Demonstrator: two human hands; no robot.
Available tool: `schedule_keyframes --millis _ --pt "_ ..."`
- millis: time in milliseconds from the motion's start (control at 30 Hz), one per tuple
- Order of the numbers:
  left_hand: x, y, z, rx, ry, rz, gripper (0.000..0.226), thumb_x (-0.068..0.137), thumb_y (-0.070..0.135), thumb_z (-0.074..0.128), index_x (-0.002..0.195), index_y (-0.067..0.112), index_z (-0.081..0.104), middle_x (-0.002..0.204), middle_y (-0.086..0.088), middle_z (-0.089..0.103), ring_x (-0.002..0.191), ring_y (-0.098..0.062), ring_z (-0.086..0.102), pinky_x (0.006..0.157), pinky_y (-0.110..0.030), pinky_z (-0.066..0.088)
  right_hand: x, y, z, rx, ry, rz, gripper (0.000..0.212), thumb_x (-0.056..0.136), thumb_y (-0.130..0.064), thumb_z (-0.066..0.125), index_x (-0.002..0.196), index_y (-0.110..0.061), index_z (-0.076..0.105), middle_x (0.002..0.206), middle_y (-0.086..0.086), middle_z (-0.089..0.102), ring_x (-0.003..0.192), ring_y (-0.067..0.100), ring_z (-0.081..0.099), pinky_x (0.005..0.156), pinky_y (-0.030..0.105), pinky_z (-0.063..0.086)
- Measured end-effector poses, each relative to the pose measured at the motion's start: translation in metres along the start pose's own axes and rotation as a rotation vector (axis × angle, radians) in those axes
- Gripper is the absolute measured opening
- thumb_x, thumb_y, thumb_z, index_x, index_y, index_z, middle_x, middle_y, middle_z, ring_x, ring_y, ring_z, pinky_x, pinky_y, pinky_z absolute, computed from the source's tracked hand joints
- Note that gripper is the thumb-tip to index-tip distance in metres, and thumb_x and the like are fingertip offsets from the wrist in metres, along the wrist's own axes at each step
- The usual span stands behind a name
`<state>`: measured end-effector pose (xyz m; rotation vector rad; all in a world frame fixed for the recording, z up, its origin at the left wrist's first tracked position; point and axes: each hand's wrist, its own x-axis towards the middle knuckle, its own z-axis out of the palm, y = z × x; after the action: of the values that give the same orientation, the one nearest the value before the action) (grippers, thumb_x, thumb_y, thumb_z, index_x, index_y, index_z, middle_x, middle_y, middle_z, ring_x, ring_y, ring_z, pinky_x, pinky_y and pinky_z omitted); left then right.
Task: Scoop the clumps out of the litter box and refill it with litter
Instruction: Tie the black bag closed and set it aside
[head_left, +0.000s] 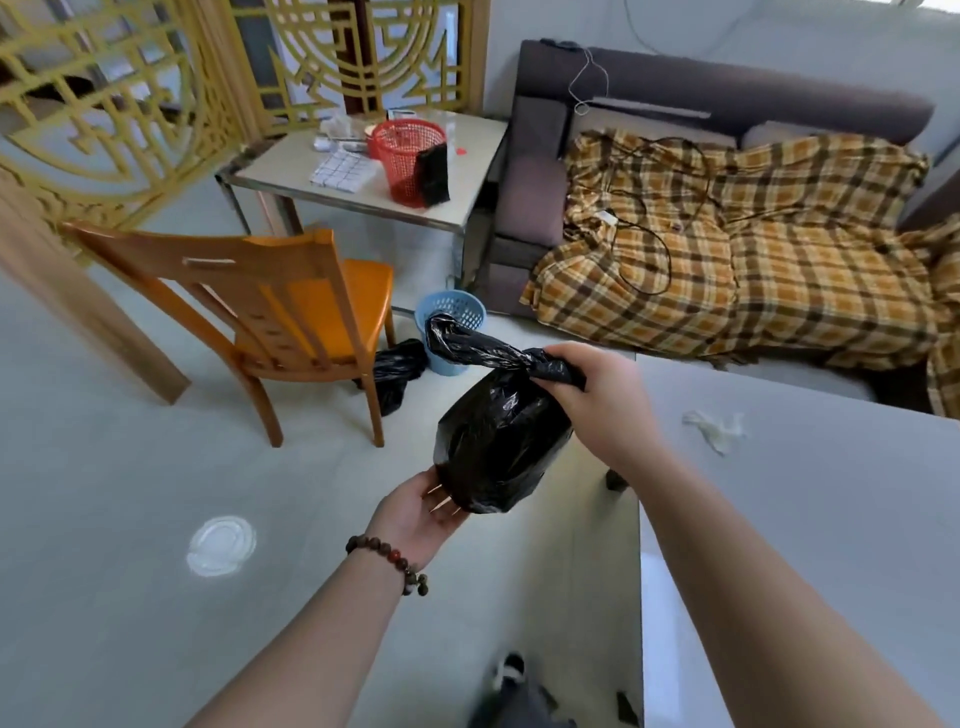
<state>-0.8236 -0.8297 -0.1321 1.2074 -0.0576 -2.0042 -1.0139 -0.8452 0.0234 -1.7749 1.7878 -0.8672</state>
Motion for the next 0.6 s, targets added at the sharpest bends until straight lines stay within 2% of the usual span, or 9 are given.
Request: schedule_keyframes --millis 100,200,233,333,433,600 --pt "0.046 0.030 0.022 0.004 0.013 -0.011 0.024 0.098 0.010 0.046 0.113 0.001 0.063 0.115 -0.018 0.065 0.106 -0.032 0.061 0.081 -0.039 0.053 0.057 0.019 0.006 0.010 -0.008 -0.003 0.019 0.085 -0.013 0.066 0.101 -0.021 0.071 0.090 -0.006 0.071 0.087 0.011 0.063 0.080 0.025 0.050" --pt "0.098 0.061 0.049 -0.003 0.021 -0.003 0.026 0.099 0.011 0.044 0.117 0.002 0.060 0.118 -0.019 0.063 0.111 -0.032 0.059 0.083 -0.038 0.052 0.122 0.041 0.008 0.002 -0.022 -0.011 0.019 0.085 -0.014 0.066 0.100 -0.023 0.071 0.085 -0.011 0.067 0.082 0.005 0.059 0.071 0.009 0.045" --pt "0.116 0.071 0.061 -0.011 0.023 0.004 0.026 0.100 0.012 0.043 0.116 0.002 0.060 0.118 -0.019 0.063 0.111 -0.032 0.058 0.083 -0.039 0.052 0.147 0.047 0.009 0.011 -0.036 -0.019 0.020 0.085 -0.014 0.066 0.102 -0.023 0.071 0.086 -0.012 0.067 0.082 0.004 0.059 0.071 0.007 0.045" --pt "0.167 0.105 0.096 -0.037 0.053 0.014 0.024 0.099 0.011 0.043 0.112 0.002 0.061 0.117 -0.019 0.064 0.112 -0.033 0.058 0.087 -0.040 0.051 0.219 0.062 0.011 0.054 -0.075 -0.020 0.024 0.084 -0.013 0.068 0.107 -0.019 0.071 0.092 -0.008 0.070 0.086 0.005 0.061 0.079 0.016 0.049" --pt "0.215 0.137 0.125 -0.048 0.089 0.022 0.025 0.099 0.013 0.046 0.114 0.002 0.062 0.117 -0.018 0.065 0.113 -0.033 0.059 0.094 -0.043 0.049 0.283 0.072 0.015 0.079 -0.105 -0.042 0.024 0.082 -0.010 0.069 0.104 -0.020 0.072 0.087 -0.014 0.067 0.084 0.001 0.062 0.077 0.010 0.048" --pt "0.276 0.192 0.154 -0.071 0.119 0.037 0.025 0.097 0.014 0.050 0.116 0.004 0.062 0.116 -0.017 0.067 0.110 -0.031 0.061 0.092 -0.042 0.051 0.380 0.087 0.029 0.089 -0.121 -0.055 0.024 0.080 -0.009 0.071 0.103 -0.018 0.073 0.088 -0.014 0.069 0.086 0.002 0.065 0.080 0.015 0.051"
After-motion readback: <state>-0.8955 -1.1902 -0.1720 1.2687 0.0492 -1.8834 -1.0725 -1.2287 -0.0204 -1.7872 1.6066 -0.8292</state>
